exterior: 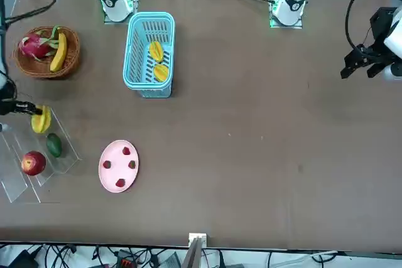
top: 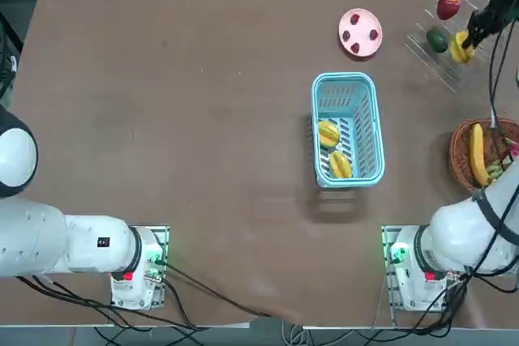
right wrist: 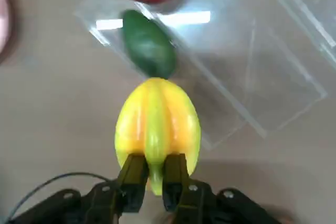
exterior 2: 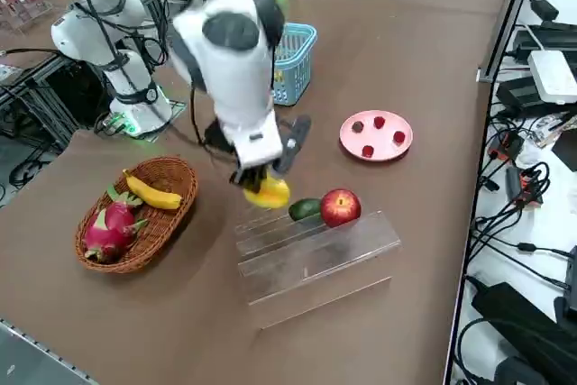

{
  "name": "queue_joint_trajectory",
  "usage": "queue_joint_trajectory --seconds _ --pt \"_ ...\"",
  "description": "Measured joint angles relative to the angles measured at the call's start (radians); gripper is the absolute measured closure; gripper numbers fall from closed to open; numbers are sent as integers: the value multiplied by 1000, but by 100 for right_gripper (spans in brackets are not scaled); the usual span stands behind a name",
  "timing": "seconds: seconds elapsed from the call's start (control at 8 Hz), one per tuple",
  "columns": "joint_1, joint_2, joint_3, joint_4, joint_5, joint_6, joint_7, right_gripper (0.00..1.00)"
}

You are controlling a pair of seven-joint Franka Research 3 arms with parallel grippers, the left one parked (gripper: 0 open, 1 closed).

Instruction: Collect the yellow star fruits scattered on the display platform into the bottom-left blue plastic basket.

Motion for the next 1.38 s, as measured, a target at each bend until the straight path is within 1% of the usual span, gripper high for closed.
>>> queue_joint_trajectory --seconds 0.12,0.25,0.38,0.5,0.62,0.75,0.88,1.0,1.12,1.25,1.38 --pt "36 -32 2 56 1 -131 87 80" --pt "93 -74 6 76 1 -228 189 80" --pt "171 -115 9 78 4 -316 293 80" --pt "277 -153 14 74 7 -388 413 80" --pt "403 -189 18 58 9 -429 525 80" --pt "543 -226 21 23 12 -440 641 80" --pt "671 -257 23 -27 13 -426 767 80" --pt "775 -286 24 -87 13 -393 873 80" --pt "849 -320 24 -164 13 -356 934 80" --pt "889 -369 23 -270 13 -298 951 81" --pt "903 -426 22 -392 13 -215 953 81"
